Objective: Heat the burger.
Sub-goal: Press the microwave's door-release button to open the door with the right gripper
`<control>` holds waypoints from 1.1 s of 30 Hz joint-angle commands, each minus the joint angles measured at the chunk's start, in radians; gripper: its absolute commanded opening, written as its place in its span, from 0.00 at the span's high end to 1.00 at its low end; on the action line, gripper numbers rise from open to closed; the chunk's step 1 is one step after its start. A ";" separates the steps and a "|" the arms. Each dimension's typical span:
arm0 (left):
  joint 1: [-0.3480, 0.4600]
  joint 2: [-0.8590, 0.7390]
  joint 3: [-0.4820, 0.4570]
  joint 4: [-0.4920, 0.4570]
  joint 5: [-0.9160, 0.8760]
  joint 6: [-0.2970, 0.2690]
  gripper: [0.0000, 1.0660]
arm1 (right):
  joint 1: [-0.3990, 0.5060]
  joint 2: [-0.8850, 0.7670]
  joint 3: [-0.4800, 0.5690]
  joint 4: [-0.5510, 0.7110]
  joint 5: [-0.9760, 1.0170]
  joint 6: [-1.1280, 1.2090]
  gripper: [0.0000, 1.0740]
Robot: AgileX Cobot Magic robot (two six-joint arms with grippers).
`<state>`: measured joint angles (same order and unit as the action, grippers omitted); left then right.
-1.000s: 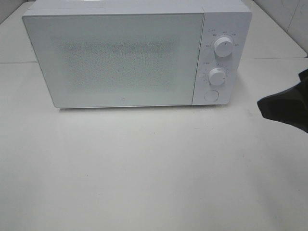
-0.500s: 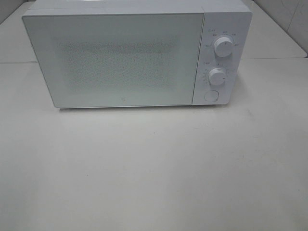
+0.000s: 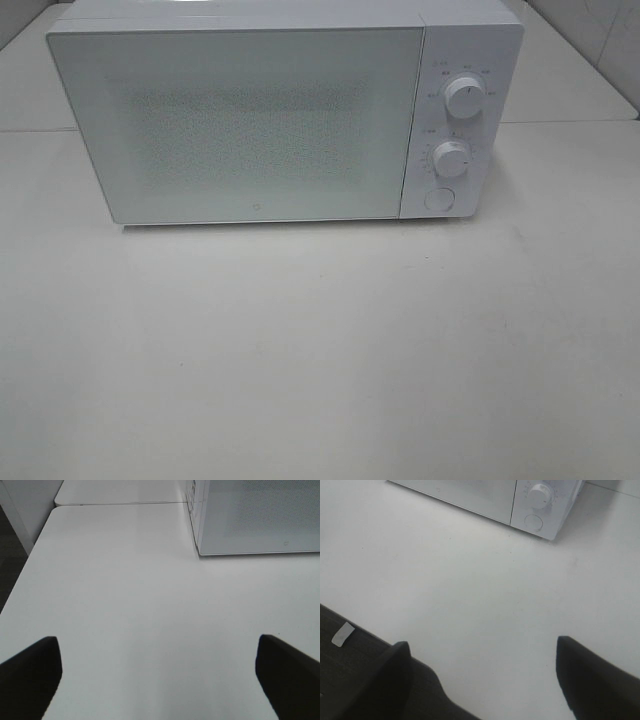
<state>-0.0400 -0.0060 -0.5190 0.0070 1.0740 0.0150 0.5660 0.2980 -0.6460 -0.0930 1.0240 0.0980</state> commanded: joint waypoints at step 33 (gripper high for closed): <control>0.004 -0.011 0.000 -0.007 -0.003 -0.001 0.08 | -0.458 -0.329 0.120 -0.006 -0.007 0.054 0.30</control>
<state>-0.0400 -0.0060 -0.5190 0.0070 1.0740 0.0150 0.1130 -0.0050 -0.5270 -0.0990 1.0260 0.1430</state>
